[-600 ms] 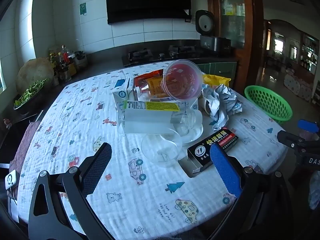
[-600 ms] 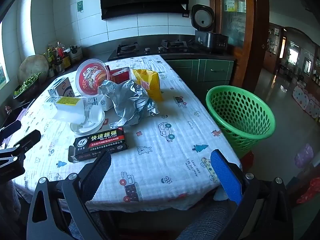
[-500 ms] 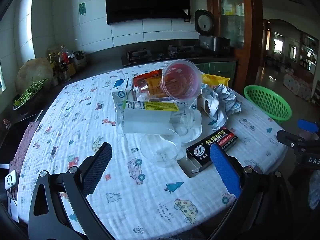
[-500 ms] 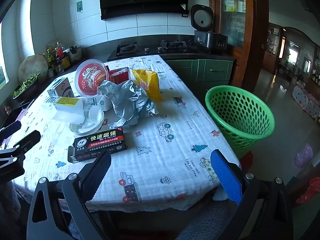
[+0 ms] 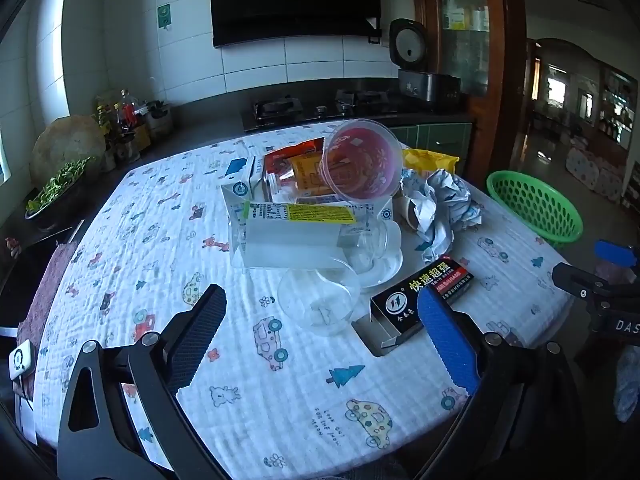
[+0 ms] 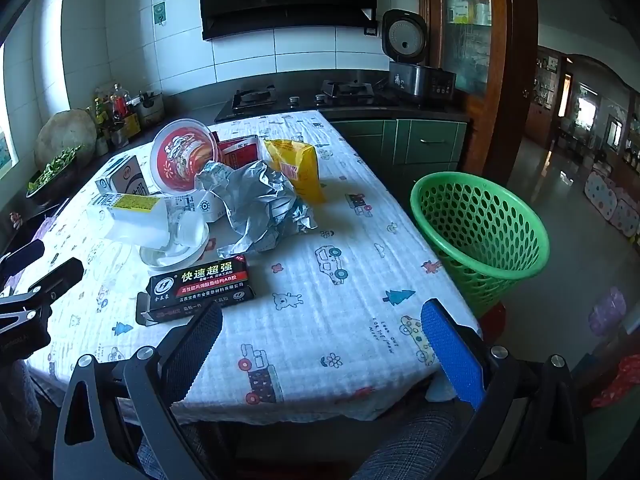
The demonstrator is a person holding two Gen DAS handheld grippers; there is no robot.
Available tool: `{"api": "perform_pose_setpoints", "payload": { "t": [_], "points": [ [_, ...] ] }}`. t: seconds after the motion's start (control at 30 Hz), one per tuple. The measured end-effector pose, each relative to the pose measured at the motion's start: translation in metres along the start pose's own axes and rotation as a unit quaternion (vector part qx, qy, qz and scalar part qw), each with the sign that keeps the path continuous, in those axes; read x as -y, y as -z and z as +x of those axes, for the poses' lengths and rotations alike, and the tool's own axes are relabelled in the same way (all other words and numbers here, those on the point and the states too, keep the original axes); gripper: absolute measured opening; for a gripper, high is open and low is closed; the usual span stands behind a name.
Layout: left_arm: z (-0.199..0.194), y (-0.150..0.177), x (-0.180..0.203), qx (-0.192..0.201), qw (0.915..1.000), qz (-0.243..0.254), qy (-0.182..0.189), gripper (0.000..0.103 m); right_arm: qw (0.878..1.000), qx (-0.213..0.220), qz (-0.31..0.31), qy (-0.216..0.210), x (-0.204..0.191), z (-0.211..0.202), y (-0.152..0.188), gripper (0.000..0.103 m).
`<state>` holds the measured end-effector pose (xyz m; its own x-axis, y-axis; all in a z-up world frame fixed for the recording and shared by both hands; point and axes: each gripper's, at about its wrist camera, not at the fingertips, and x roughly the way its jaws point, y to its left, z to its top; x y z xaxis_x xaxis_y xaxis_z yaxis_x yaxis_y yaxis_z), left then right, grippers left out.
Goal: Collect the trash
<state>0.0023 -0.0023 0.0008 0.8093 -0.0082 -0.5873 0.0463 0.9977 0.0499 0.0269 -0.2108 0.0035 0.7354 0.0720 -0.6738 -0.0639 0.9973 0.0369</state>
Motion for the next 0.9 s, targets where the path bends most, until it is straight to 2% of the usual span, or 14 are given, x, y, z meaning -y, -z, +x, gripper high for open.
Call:
{"api": "perform_pose_setpoints", "payload": {
  "t": [0.9],
  "points": [
    [-0.001,-0.0028,0.0014,0.003,1.0,-0.001,0.001,0.094,1.0,0.008,0.004,0.006,0.0015,-0.0036,0.0007,0.097]
  ]
}}
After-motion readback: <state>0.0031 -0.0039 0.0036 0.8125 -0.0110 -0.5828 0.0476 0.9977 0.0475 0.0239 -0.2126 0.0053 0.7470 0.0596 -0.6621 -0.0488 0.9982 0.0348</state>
